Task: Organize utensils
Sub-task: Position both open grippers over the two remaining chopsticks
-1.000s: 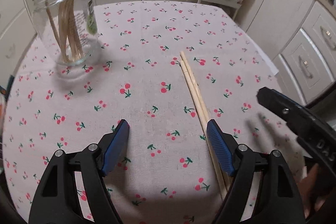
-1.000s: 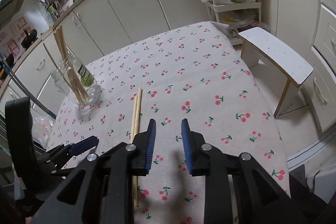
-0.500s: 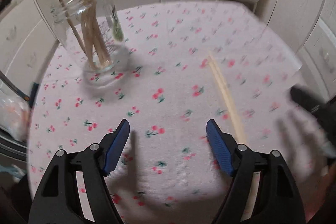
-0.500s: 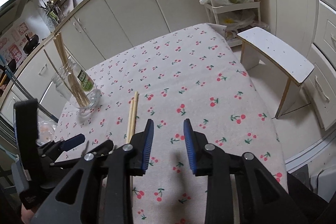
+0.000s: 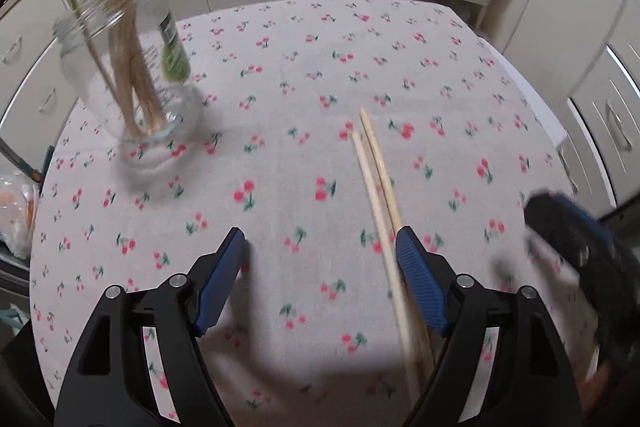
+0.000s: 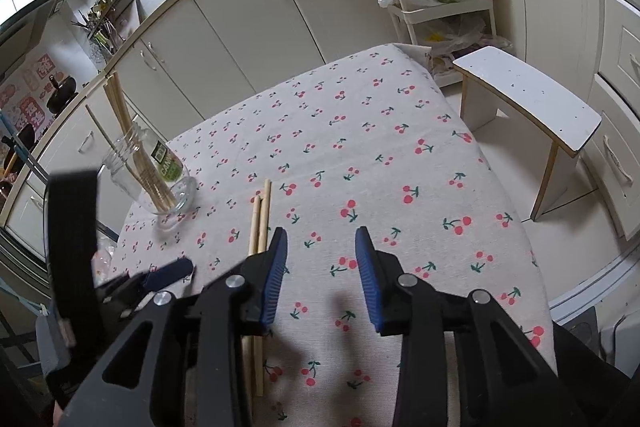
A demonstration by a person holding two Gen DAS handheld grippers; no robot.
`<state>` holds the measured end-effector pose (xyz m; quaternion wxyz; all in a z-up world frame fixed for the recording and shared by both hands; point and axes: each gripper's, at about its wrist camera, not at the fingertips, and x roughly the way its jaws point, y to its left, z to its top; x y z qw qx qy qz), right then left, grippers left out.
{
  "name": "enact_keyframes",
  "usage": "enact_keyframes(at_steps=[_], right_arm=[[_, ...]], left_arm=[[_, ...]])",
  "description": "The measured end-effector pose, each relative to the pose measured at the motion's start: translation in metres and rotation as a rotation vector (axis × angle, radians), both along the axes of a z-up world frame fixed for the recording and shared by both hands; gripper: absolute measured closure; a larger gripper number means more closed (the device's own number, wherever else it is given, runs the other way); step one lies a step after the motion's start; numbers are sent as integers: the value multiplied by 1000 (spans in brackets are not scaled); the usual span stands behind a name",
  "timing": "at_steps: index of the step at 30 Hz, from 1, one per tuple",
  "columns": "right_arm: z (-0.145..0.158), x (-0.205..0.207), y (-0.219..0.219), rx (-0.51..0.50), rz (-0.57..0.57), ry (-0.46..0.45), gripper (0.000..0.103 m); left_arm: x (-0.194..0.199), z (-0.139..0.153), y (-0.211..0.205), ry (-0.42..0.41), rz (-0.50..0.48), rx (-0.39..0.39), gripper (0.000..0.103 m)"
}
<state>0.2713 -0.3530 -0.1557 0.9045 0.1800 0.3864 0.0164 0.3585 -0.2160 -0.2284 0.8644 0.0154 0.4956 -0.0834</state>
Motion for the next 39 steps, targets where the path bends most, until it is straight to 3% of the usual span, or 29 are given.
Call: enact_keyframes(at_steps=[2, 7, 10, 13, 18, 24, 30, 34, 39], right_arm=[[1, 0, 0, -1, -8, -2, 66], [5, -2, 0, -27, -10, -24, 66], [5, 0, 14, -75, 43, -26, 66], [5, 2, 18, -84, 53, -25, 66], [-1, 3, 5, -45, 1, -2, 66], [-2, 2, 0, -20, -4, 3, 66], [0, 0, -2, 4, -4, -7, 66], [1, 0, -5, 22, -10, -11, 66], [5, -1, -9, 52, -13, -24, 66]], left_arm=[[5, 1, 0, 6, 2, 15, 28], [-8, 2, 12, 26, -74, 143, 31], [-13, 0, 42, 46, -52, 144, 34], [-13, 3, 56, 72, -39, 58, 37], [-9, 4, 33, 116, -80, -96, 37], [4, 2, 20, 107, 30, -109, 37], [3, 3, 15, 105, 40, -112, 37], [0, 1, 4, 84, 40, -63, 37], [-7, 3, -11, -8, 26, 83, 28]])
